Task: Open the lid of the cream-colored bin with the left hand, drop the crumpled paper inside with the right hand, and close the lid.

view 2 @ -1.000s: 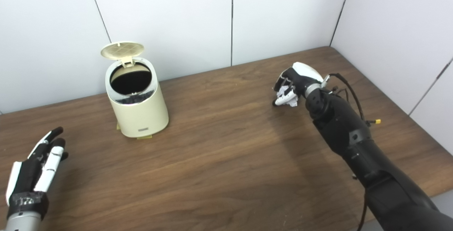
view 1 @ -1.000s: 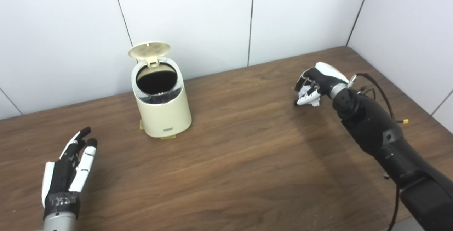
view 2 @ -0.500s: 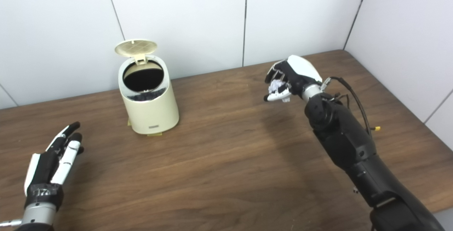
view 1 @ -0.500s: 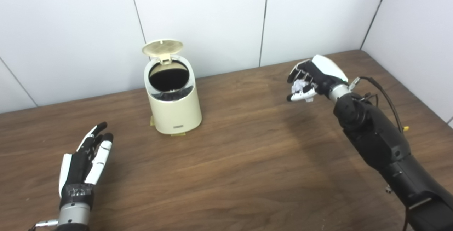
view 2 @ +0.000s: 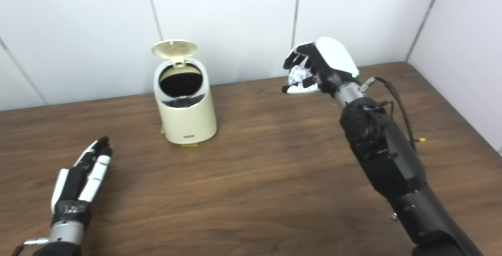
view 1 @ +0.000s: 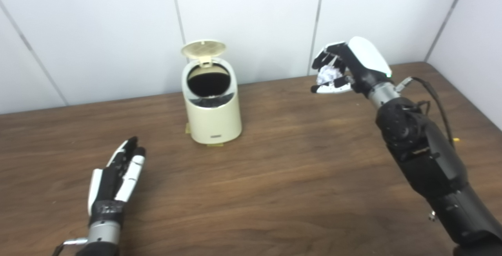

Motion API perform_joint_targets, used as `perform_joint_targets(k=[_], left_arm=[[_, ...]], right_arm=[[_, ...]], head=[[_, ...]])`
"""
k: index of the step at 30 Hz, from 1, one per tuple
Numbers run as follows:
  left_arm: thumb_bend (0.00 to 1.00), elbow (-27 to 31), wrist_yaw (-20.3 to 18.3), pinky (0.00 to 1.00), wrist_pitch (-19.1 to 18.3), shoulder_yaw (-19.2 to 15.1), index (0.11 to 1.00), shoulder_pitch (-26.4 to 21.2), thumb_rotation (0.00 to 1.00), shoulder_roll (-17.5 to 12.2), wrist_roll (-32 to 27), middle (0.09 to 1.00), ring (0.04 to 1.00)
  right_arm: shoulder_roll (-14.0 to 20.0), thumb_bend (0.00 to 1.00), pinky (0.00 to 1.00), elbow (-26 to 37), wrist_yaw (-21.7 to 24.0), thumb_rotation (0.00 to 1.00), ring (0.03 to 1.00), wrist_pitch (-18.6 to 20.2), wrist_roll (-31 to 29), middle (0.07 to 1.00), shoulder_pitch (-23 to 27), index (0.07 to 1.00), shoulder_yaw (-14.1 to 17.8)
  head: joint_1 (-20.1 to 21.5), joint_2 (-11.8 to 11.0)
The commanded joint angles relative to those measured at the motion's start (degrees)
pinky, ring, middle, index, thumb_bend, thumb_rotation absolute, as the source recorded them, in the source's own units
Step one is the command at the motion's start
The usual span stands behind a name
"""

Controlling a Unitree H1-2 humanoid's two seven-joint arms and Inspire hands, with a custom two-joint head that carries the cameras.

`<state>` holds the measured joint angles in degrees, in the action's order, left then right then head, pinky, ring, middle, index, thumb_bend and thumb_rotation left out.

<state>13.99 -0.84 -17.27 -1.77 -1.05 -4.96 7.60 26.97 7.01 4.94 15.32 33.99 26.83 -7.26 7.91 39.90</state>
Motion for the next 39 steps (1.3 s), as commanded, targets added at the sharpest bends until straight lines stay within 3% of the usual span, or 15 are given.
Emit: perform_joint_targets(k=[1, 4, 9, 12, 17, 20, 23, 30, 39], left_arm=[[0.60, 1.1, 0.6, 0.90, 1.1, 0.4, 0.926, -0.6, 0.73, 0.5, 0.5, 0.928, 0.937], [0.59, 1.5, 1.2, 0.91, 1.4, 0.5, 0.926, -0.3, 0.73, 1.2, 0.2, 0.928, 0.938], [0.59, 1.6, 2.1, 0.95, 1.7, 0.2, 0.933, 0.1, 0.72, 2.7, -0.3, 0.928, 0.952], [0.59, 1.4, 2.2, 0.95, 2.0, 0.4, 0.940, 0.7, 0.73, 3.5, -0.3, 0.931, 0.951], [0.60, 0.5, 2.9, 0.96, 3.7, 1.1, 0.941, 1.5, 0.73, 4.5, -0.1, 0.935, 0.951], [0.61, 0.4, 3.3, 0.99, 4.0, 1.3, 0.942, 1.8, 0.73, 5.1, 0.0, 0.943, 0.967], [0.61, 0.3, 3.6, 0.92, 4.8, 1.2, 0.942, 2.1, 0.71, 5.8, -0.7, 0.945, 0.947], [0.60, 0.7, 4.0, 0.90, 5.3, 1.4, 0.942, 2.7, 0.72, 6.3, -0.4, 0.953, 0.947], [0.60, 1.4, 4.9, 0.90, 4.6, 1.6, 0.935, 2.9, 0.72, 7.2, 0.1, 0.944, 0.940]], right_arm=[[-1.1, 0.50, 0.34, 4.4, -0.5, 0.00, 0.396, -1.0, 1.0, 0.503, 4.0, 0.496, 0.0], [-3.3, 0.50, 0.41, 6.7, 0.6, 0.00, 0.397, -0.6, 1.9, 0.513, 5.4, 0.508, -1.0], [-7.4, 0.50, 0.34, 8.1, 2.4, 0.00, 0.384, 0.6, 3.4, 0.505, 7.7, 0.496, -2.7], [-9.5, 0.50, 0.38, 8.0, 2.6, 0.00, 0.392, 0.9, 4.6, 0.512, 8.5, 0.489, -3.4], [-11.9, 0.50, 0.32, 4.0, 0.1, 0.00, 0.397, -5.2, 4.0, 0.511, 10.1, 0.496, -4.6], [-13.9, 0.49, 0.30, 2.1, -0.5, 0.00, 0.393, -6.4, 4.0, 0.505, 11.2, 0.515, -5.1], [-15.8, 0.49, 0.30, -0.6, -1.6, 0.00, 0.386, -7.7, 4.5, 0.505, 12.2, 0.521, -5.8], [-18.9, 0.49, 0.30, -6.5, -3.6, 0.00, 0.392, -10.5, 4.4, 0.515, 13.7, 0.514, -7.0], [-21.5, 0.49, 0.30, -12.2, -5.9, 0.00, 0.383, -11.1, 5.8, 0.503, 14.8, 0.515, -8.4]], head=[[-0.1, -0.2], [-0.7, -0.3], [-2.3, -0.8], [-3.1, -1.3], [-3.9, -2.0], [-4.2, -2.3], [-5.0, -2.7], [-5.6, -3.1], [-6.0, -3.1]])
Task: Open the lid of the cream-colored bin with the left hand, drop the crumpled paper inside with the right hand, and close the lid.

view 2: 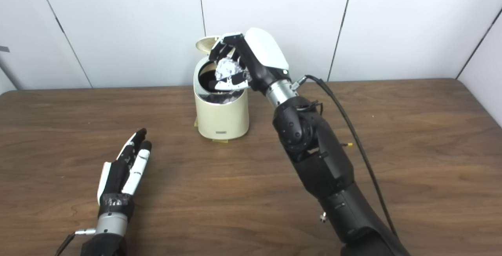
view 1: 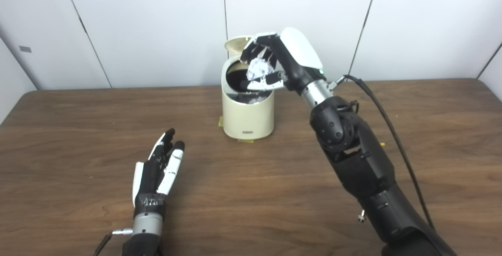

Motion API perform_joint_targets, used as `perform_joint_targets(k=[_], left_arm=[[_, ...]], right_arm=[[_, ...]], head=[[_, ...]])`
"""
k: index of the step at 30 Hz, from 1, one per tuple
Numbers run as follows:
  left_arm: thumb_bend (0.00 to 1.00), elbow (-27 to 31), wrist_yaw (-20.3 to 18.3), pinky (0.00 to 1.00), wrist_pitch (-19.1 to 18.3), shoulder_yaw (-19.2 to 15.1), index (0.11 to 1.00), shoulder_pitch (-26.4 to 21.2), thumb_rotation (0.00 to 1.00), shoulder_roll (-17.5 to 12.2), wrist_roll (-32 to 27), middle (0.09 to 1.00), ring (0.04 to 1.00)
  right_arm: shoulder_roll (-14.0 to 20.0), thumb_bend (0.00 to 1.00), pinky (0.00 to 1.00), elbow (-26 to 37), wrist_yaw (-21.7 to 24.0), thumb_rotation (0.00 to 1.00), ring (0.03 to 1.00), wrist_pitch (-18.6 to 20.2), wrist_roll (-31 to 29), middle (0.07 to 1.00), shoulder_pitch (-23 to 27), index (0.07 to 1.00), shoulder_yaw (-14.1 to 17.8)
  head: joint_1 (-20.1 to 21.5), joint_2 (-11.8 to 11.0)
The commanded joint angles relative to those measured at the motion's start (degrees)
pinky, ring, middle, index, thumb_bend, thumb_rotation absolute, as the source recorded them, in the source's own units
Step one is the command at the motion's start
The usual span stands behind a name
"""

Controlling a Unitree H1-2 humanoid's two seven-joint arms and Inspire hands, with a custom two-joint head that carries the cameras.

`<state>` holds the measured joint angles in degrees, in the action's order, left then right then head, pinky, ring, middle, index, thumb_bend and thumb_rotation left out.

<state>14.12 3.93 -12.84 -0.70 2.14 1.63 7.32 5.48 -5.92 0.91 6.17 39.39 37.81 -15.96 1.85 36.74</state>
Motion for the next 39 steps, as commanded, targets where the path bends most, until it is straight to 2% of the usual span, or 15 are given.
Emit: perform_joint_targets(k=[1, 8, 17, 23, 25, 29, 30, 31, 32, 33, 34, 35, 36, 38, 39], left_arm=[[0.60, 1.3, 0.3, 0.90, 0.2, 0.7, 0.934, -0.2, 0.72, 0.7, 0.5, 0.941, 0.936], [0.63, 1.1, 0.7, 1.00, 1.0, 1.5, 0.932, 0.2, 0.74, 0.9, 1.1, 0.951, 0.974], [0.62, 1.6, 1.0, 1.00, 1.0, 1.8, 0.937, 0.5, 0.74, 1.0, 1.4, 0.948, 0.975], [0.64, 0.7, 0.9, 1.00, 1.6, 2.0, 0.939, 0.4, 0.74, 0.9, 1.7, 0.945, 0.973], [0.65, 0.5, 1.0, 0.99, 1.4, 2.0, 0.937, 0.3, 0.73, 0.9, 2.0, 0.948, 0.971], [0.64, 0.1, 1.1, 0.99, 1.8, 2.0, 0.935, 0.3, 0.74, 0.8, 2.3, 0.948, 0.969], [0.64, 0.1, 1.1, 0.99, 1.8, 2.0, 0.935, 0.3, 0.74, 0.8, 2.4, 0.947, 0.967], [0.64, 0.2, 1.0, 0.99, 1.7, 1.9, 0.935, 0.3, 0.74, 0.9, 2.2, 0.946, 0.966], [0.64, 0.3, 1.0, 0.99, 1.6, 1.9, 0.939, 0.3, 0.73, 1.0, 2.1, 0.948, 0.969], [0.64, 0.3, 0.9, 0.99, 1.6, 2.0, 0.940, 0.4, 0.74, 1.0, 2.2, 0.948, 0.970], [0.64, 0.3, 0.9, 0.99, 1.5, 2.0, 0.940, 0.4, 0.74, 1.0, 2.2, 0.948, 0.969], [0.64, 0.3, 1.0, 1.00, 1.5, 2.0, 0.939, 0.4, 0.73, 1.0, 2.3, 0.946, 0.968], [0.64, 0.3, 1.0, 1.00, 1.5, 2.0, 0.939, 0.4, 0.73, 1.0, 2.3, 0.945, 0.968], [0.63, 0.1, 0.7, 1.00, 1.6, 1.9, 0.940, 0.3, 0.72, 1.0, 1.6, 0.945, 0.968], [0.62, 0.0, 0.6, 1.00, 1.7, 1.9, 0.943, 0.2, 0.72, 1.0, 1.4, 0.949, 0.970]], right_arm=[[-0.2, 0.49, 0.30, -0.6, -2.3, 0.00, 0.383, -2.1, 0.4, 0.503, 4.2, 0.514, 0.3], [-1.9, 0.50, 0.32, -8.4, -6.8, 0.00, 0.383, -1.9, 0.3, 0.504, 6.3, 0.511, 0.6], [-1.9, 0.50, 0.32, -11.8, -8.3, 0.00, 0.388, -1.8, -0.1, 0.507, 7.8, 0.510, 0.7], [-1.6, 0.50, 0.34, -9.9, -6.4, 0.00, 0.412, -0.8, -1.3, 0.504, 7.5, 0.517, 0.7], [-1.3, 0.51, 0.44, -9.1, -5.4, 0.00, 0.418, 0.0, -0.7, 0.508, 7.4, 0.508, 0.3], [-0.9, 0.52, 0.48, -8.1, -4.0, 0.00, 0.427, 1.8, 0.0, 0.527, 7.2, 0.488, -0.3], [-0.9, 0.52, 0.48, -8.0, -3.8, 0.00, 0.500, 2.2, 0.1, 0.522, 7.1, 0.479, -0.3], [-0.8, 0.53, 0.48, -7.6, -3.3, 0.00, 0.524, 2.8, 0.3, 0.521, 7.0, 0.476, -0.5], [-0.7, 0.52, 0.48, -7.3, -3.0, 0.09, 0.548, 3.2, 0.5, 0.591, 6.9, 0.487, -0.6], [-0.7, 0.52, 0.48, -7.0, -2.8, 0.12, 0.554, 3.6, 0.6, 0.608, 6.9, 0.490, -0.7], [-0.7, 0.61, 0.48, -6.7, -2.6, 0.14, 0.553, 3.9, 0.8, 0.616, 6.8, 0.512, -0.8], [-0.6, 0.78, 0.46, -6.5, -2.4, 0.17, 0.542, 4.3, 0.9, 0.614, 6.7, 0.556, -0.9], [-0.5, 0.87, 0.44, -6.3, -2.3, 0.21, 0.528, 4.6, 1.2, 0.608, 6.6, 0.579, -1.0], [-0.3, 0.97, 0.37, -5.9, -1.7, 0.29, 0.480, 5.2, 1.3, 0.579, 6.5, 0.600, -1.4], [-0.2, 0.99, 0.35, -5.7, -1.5, 0.29, 0.465, 5.4, 1.3, 0.566, 6.4, 0.600, -1.5]], head=[[-0.2, 0.1], [-0.6, -0.2], [-1.0, -0.2], [-0.9, 0.1], [-0.9, 0.1], [-0.9, 0.1], [-0.9, 0.1], [-1.2, 0.1], [-1.2, 0.1], [-1.3, 0.2], [-1.3, 0.2], [-1.3, 0.3], [-1.3, 0.3], [-1.4, 0.3], [-1.4, 0.3]])
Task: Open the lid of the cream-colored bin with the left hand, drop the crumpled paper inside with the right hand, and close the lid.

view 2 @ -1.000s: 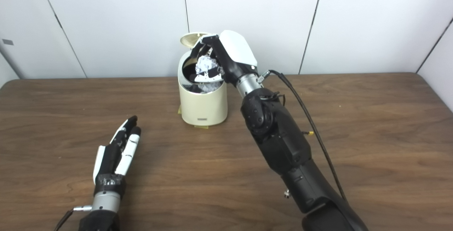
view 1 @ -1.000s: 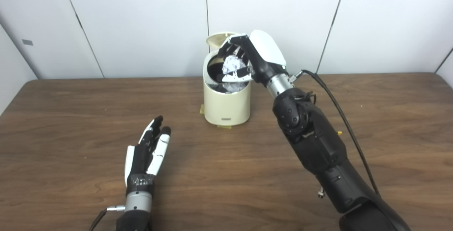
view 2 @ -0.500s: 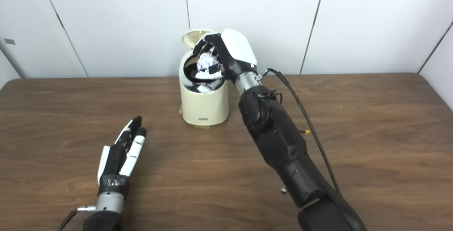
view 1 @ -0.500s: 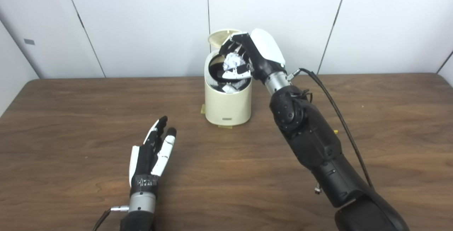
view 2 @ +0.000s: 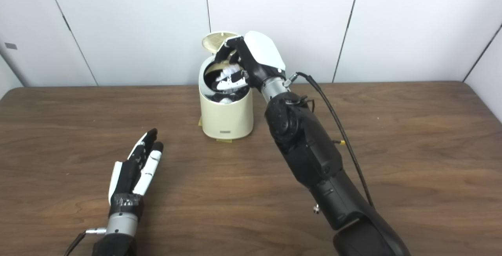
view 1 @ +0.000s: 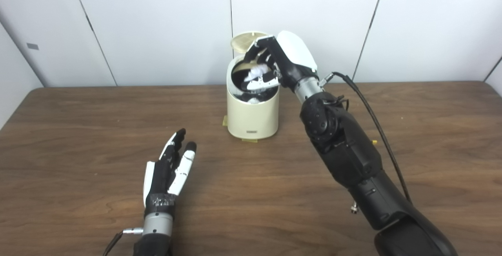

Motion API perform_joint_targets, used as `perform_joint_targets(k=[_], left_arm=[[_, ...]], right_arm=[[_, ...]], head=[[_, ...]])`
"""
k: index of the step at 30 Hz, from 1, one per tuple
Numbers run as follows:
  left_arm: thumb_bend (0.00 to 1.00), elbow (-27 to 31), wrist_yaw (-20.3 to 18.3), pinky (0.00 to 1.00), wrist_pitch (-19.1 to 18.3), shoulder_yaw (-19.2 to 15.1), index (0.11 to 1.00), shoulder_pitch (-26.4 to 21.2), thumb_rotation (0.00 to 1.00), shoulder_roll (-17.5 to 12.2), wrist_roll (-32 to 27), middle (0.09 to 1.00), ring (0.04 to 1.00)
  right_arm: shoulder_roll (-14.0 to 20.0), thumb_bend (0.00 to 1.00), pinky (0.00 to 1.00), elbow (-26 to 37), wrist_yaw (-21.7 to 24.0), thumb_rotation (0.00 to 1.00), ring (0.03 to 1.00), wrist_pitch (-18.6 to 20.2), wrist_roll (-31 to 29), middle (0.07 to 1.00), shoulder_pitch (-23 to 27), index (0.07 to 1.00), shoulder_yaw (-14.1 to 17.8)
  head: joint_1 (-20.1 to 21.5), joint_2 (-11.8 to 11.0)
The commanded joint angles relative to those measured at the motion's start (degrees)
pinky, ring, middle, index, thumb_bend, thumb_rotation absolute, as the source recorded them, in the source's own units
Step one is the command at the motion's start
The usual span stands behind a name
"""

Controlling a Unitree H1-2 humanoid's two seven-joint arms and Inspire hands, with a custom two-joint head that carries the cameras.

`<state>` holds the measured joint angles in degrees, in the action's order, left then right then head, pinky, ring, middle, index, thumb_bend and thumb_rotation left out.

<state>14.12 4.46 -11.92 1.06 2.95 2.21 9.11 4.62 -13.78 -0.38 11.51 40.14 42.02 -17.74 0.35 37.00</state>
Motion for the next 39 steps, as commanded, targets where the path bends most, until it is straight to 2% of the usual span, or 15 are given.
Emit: perform_joint_targets(k=[1, 5, 8, 10, 11, 13, 16, 17, 18, 19, 21, 25, 30, 39], left_arm=[[0.62, -0.1, -0.1, 1.00, 0.8, 0.1, 0.945, -0.6, 0.72, 0.4, -0.7, 0.951, 0.971], [0.63, -1.0, -0.4, 0.98, 1.3, 0.0, 0.949, -0.7, 0.73, 0.4, -1.7, 0.966, 0.978], [0.62, -1.1, -0.8, 0.99, 1.6, -0.3, 0.943, -0.8, 0.71, 0.8, -3.6, 0.966, 0.977], [0.60, -1.0, -0.8, 0.99, 1.3, -0.4, 0.944, -0.9, 0.67, 1.0, -4.4, 0.975, 0.982], [0.60, -1.0, -0.8, 0.99, 1.3, -0.3, 0.937, -0.9, 0.66, 1.1, -4.4, 0.968, 0.975], [0.60, -0.8, -0.6, 1.00, 1.1, -0.2, 0.932, -0.9, 0.65, 1.1, -4.2, 0.964, 0.982], [0.60, -0.5, -0.3, 1.00, 0.9, -0.2, 0.930, -0.8, 0.65, 1.1, -4.0, 0.959, 0.984], [0.60, -0.5, -0.3, 1.00, 0.9, -0.3, 0.934, -0.8, 0.65, 1.1, -4.1, 0.958, 0.985], [0.60, -0.4, -0.3, 1.00, 1.0, -0.5, 0.938, -0.8, 0.65, 1.2, -4.6, 0.958, 0.987], [0.60, -0.4, -0.3, 1.00, 1.0, -0.6, 0.938, -0.8, 0.63, 1.2, -4.6, 0.957, 0.988], [0.60, -0.5, -0.3, 1.00, 1.0, -0.4, 0.941, -0.9, 0.65, 0.8, -4.1, 0.957, 0.987], [0.59, -1.0, -0.6, 1.00, 1.4, -0.6, 0.943, -1.0, 0.66, 0.5, -4.3, 0.969, 0.990], [0.61, -1.2, -0.5, 1.00, 0.9, -0.8, 0.944, -1.4, 0.67, 0.3, -4.1, 0.959, 0.989], [0.59, -2.4, -0.7, 1.00, 0.5, -1.6, 0.935, -3.2, 0.66, -0.8, -4.3, 0.980, 0.991]], right_arm=[[0.7, 0.99, 0.34, 2.2, 0.0, 0.29, 0.458, 0.3, 0.5, 0.559, 2.2, 0.599, 0.3], [1.2, 1.00, 0.21, 2.2, 0.7, 0.25, 0.288, 0.4, 0.9, 0.394, 2.2, 0.578, -0.2], [1.6, 1.00, 0.31, 2.3, 1.6, 0.25, 0.414, 0.7, 0.9, 0.501, 2.3, 0.560, -0.4], [2.2, 1.00, 0.52, 2.5, 2.8, 0.27, 0.607, 1.4, 1.4, 0.630, 2.4, 0.548, -1.0], [2.4, 1.00, 0.59, 2.6, 3.2, 0.27, 0.665, 1.4, 1.6, 0.662, 2.5, 0.547, -1.3], [2.7, 1.00, 0.65, 2.5, 3.2, 0.27, 0.727, 0.9, 1.7, 0.686, 2.4, 0.544, -1.6], [2.6, 0.98, 0.61, 3.0, 2.0, 0.21, 0.689, -0.6, 0.6, 0.667, 1.8, 0.551, -1.1], [2.4, 0.76, 0.56, 3.3, 1.3, 0.17, 0.638, -1.5, -0.6, 0.653, 1.5, 0.521, -0.4], [2.2, 0.64, 0.50, 3.6, 0.5, 0.15, 0.573, -2.4, -1.5, 0.619, 1.1, 0.505, 0.3], [2.0, 0.57, 0.45, 3.8, -0.2, 0.06, 0.473, -3.2, -2.0, 0.557, 0.8, 0.512, 0.8], [1.6, 0.52, 0.41, 4.0, -1.9, 0.02, 0.420, -4.4, -2.8, 0.515, 0.4, 0.518, 1.8], [1.3, 0.50, 0.38, 4.4, -3.4, 0.00, 0.412, -5.5, -4.2, 0.495, -0.1, 0.491, 3.0], [1.1, 0.50, 0.34, 6.0, -2.7, 0.00, 0.405, -4.8, -6.5, 0.497, -0.5, 0.501, 4.6], [1.4, 0.50, 0.30, 13.0, -0.5, 0.00, 0.401, 0.5, -11.0, 0.509, -2.6, 0.519, 9.1]], head=[[0.2, 0.0], [0.1, 0.0], [0.0, 0.2], [-0.1, 0.3], [-0.1, 0.4], [-0.1, 0.4], [0.1, 0.5], [0.1, 0.6], [0.2, 0.6], [0.2, 0.6], [0.3, 0.6], [0.3, 0.4], [0.3, 0.2], [0.3, -0.2]])
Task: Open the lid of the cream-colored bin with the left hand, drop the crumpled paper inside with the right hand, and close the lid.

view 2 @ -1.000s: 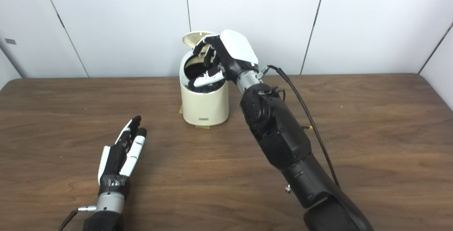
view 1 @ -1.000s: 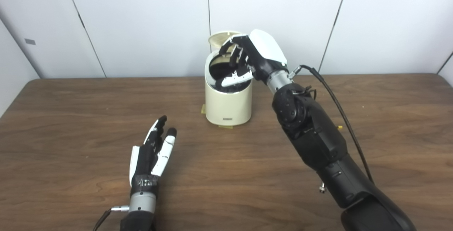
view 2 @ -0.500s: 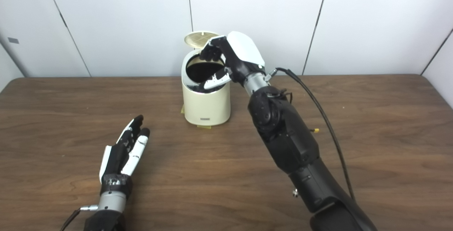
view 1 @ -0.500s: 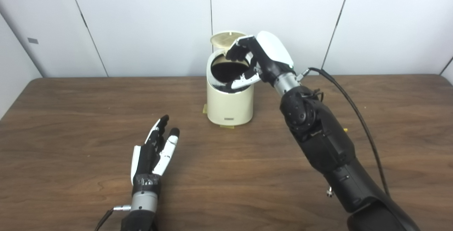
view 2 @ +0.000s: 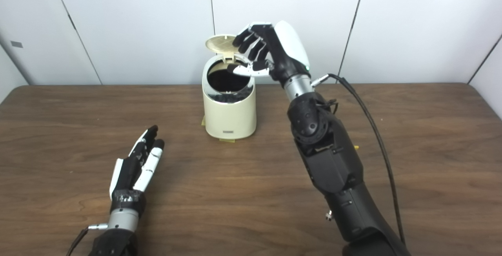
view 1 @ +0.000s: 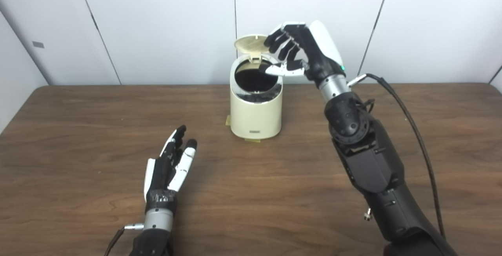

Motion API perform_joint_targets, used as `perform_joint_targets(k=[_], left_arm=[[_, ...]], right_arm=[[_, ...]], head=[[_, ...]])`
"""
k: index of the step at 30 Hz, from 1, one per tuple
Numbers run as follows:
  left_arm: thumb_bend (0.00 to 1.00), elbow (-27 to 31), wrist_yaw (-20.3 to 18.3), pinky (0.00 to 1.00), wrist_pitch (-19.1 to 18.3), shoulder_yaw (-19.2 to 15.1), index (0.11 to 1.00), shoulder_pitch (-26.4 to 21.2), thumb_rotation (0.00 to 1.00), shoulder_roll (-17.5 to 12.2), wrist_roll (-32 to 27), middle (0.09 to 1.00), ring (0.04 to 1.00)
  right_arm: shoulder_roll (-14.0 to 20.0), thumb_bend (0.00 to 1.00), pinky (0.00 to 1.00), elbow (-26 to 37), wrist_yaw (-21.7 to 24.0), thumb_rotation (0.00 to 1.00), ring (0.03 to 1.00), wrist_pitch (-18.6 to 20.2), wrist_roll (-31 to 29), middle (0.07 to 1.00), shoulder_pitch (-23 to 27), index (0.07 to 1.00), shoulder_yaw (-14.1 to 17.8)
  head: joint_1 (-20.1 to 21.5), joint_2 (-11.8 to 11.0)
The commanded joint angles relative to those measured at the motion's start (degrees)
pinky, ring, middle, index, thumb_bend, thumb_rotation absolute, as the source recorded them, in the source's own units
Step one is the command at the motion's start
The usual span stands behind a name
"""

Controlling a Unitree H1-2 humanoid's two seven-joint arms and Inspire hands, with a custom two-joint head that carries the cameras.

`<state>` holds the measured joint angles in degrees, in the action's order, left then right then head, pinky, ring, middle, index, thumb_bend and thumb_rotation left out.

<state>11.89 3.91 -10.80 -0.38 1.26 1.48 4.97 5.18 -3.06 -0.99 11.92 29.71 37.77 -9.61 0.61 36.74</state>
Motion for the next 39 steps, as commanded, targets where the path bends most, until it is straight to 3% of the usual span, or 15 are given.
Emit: perform_joint_targets(k=[1, 5, 10, 12, 14, 16, 17, 20, 23, 27, 31, 35, 39], left_arm=[[0.59, -0.1, -0.2, 1.00, -1.2, -0.3, 0.931, -1.9, 0.66, -0.1, -0.3, 0.990, 0.996], [0.59, 0.1, -0.5, 1.00, -3.1, -1.9, 0.940, -3.7, 0.64, -0.5, -2.3, 0.963, 0.987], [0.57, -0.4, -1.0, 0.99, -5.6, -4.3, 0.950, -6.9, 0.64, -1.4, -5.5, 0.947, 0.956], [0.57, -0.1, -1.4, 0.98, -7.1, -4.4, 0.950, -8.1, 0.65, -2.3, -5.9, 0.948, 0.950], [0.56, 0.4, -1.8, 1.00, -8.2, -4.3, 0.949, -9.0, 0.67, -3.1, -6.1, 0.955, 0.955], [0.54, 0.7, -2.1, 1.00, -8.4, -4.5, 0.948, -9.5, 0.68, -3.7, -6.3, 0.958, 0.964], [0.53, 0.8, -2.4, 1.00, -8.5, -4.6, 0.949, -9.7, 0.68, -4.0, -6.6, 0.960, 0.966], [0.52, 0.8, -3.2, 0.98, -8.4, -4.5, 0.951, -10.3, 0.73, -4.9, -7.0, 0.961, 0.959], [0.50, 0.2, -3.8, 0.95, -8.0, -4.5, 0.950, -11.2, 0.76, -5.6, -7.3, 0.955, 0.946], [0.50, -1.4, -5.7, 0.94, -8.1, -4.5, 0.957, -13.3, 0.80, -6.9, -8.7, 0.950, 0.947], [0.53, -3.9, -8.2, 0.93, -9.6, -5.3, 0.971, -16.9, 0.77, -7.5, -13.0, 0.996, 0.977], [0.55, -5.0, -9.8, 0.95, -9.3, -4.7, 0.986, -18.9, 0.78, -8.9, -13.3, 1.000, 0.989], [0.54, -6.2, -9.3, 0.97, -7.8, -4.1, 0.981, -20.2, 0.78, -8.9, -12.4, 0.995, 0.979]], right_arm=[[1.3, 0.49, 0.29, 2.8, 0.3, 0.00, 0.402, 0.1, -1.1, 0.513, 1.1, 0.521, 1.5], [2.6, 0.49, 0.30, 6.1, 1.5, 0.00, 0.407, 2.3, -3.6, 0.509, -2.7, 0.524, 4.2], [3.4, 0.52, 0.43, 9.7, 3.3, 0.00, 0.434, 6.4, -7.4, 0.488, -9.6, 0.517, 7.5], [2.8, 0.52, 0.45, 10.8, 3.7, 0.01, 0.505, 7.0, -10.4, 0.480, -12.6, 0.512, 8.9], [1.7, 0.51, 0.50, 12.1, 4.5, 0.13, 0.587, 7.3, -14.8, 0.624, -15.5, 0.501, 10.5], [0.4, 0.59, 0.60, 13.3, 5.9, 0.44, 0.701, 7.7, -20.4, 0.743, -18.1, 0.702, 12.3], [-0.4, 0.58, 0.64, 13.7, 6.3, 0.52, 0.749, 8.0, -23.2, 0.786, -19.2, 0.752, 13.3], [-3.1, 0.60, 0.78, 13.3, 6.8, 0.68, 0.867, 8.3, -30.9, 0.883, -21.8, 0.858, 16.3], [-5.2, 0.61, 0.89, 12.1, 6.3, 0.73, 0.952, 7.8, -35.8, 0.959, -23.6, 0.921, 18.4], [-5.7, 0.62, 0.94, 11.0, 6.5, 0.82, 0.988, 5.4, -37.3, 0.994, -25.8, 0.950, 17.9], [-5.4, 0.52, 0.97, 9.6, 7.4, 0.75, 0.974, 0.1, -38.6, 0.961, -28.1, 0.927, 17.4], [-5.7, 0.55, 0.97, 8.2, 6.7, 0.73, 0.967, -3.0, -39.1, 0.949, -29.3, 0.922, 17.3], [-5.8, 0.56, 1.00, 5.0, 7.0, 0.76, 0.987, -7.2, -39.9, 0.991, -30.3, 0.995, 17.5]], head=[[0.1, 0.0], [0.0, 0.2], [-0.6, 0.3], [-0.7, 0.0], [-0.8, -0.2], [-1.1, -0.7], [-1.1, -0.9], [-1.2, -1.4], [-1.3, -1.7], [-2.4, -2.8], [-3.3, -4.8], [-2.9, -6.9], [-3.1, -10.1]])
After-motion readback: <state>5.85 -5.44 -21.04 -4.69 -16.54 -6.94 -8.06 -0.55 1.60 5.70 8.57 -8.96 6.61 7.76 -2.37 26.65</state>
